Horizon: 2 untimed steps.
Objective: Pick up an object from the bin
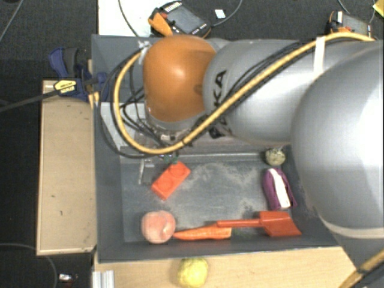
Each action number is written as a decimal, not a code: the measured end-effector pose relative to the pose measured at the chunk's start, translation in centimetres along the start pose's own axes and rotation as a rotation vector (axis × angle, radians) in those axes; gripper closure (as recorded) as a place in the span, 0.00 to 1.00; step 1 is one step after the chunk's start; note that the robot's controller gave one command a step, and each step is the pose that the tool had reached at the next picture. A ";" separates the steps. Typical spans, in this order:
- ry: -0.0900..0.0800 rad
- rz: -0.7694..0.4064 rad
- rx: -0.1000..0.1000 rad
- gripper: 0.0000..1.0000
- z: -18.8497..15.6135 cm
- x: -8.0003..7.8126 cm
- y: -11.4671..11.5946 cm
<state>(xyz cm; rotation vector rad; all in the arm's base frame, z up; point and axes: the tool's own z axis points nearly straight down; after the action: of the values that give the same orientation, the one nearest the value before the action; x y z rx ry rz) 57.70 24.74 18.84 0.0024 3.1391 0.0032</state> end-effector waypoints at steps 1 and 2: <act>-0.002 -0.258 -0.001 0.00 11.1 0.1 -7.3; -0.016 -0.353 -0.003 0.00 7.0 0.4 -8.8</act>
Offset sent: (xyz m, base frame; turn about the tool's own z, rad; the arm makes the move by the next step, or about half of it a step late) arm -0.0051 -0.0878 -0.0728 -0.3548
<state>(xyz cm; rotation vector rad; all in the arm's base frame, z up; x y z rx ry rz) 57.35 15.96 11.86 -0.5463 3.0751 0.0077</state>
